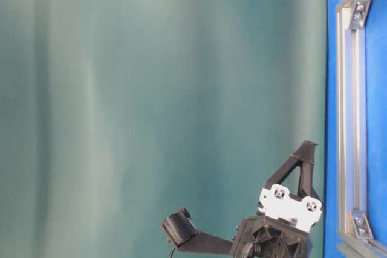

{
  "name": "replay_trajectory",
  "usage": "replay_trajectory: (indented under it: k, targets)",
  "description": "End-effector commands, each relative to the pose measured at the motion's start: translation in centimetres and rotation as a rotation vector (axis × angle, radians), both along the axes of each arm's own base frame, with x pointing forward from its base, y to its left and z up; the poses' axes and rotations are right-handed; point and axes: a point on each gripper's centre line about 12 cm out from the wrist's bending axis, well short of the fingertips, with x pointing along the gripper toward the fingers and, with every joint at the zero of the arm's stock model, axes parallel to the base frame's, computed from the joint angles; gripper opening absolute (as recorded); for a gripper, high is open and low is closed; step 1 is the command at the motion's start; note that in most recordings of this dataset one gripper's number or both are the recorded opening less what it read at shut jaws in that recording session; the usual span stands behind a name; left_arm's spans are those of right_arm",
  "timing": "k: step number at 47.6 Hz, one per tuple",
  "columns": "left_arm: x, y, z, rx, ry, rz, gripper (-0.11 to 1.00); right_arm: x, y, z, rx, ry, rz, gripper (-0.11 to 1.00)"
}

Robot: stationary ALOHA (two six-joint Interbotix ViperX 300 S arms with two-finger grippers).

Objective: Insert the wire through the string loop located on the right side.
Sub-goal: 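Push the plug leftward through the white zip-tie loop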

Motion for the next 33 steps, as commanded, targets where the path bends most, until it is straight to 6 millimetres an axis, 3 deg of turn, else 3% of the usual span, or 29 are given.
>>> replay_trajectory:
  k: [1,12,33]
  targets:
    - [0.2,0.0,1.5,0.017,-0.048,-0.004,0.00,0.4,0.0,0.5,0.005,-0.024,-0.003,-0.02]
    - [0.2,0.0,1.5,0.017,-0.048,-0.004,0.00,1.0,0.1,0.5,0.014,-0.047,-0.009,-0.02]
    - [0.2,0.0,1.6,0.018,-0.049,-0.005,0.00,5.6,1.0,-0.6,0.012,-0.075,-0.013,-0.02]
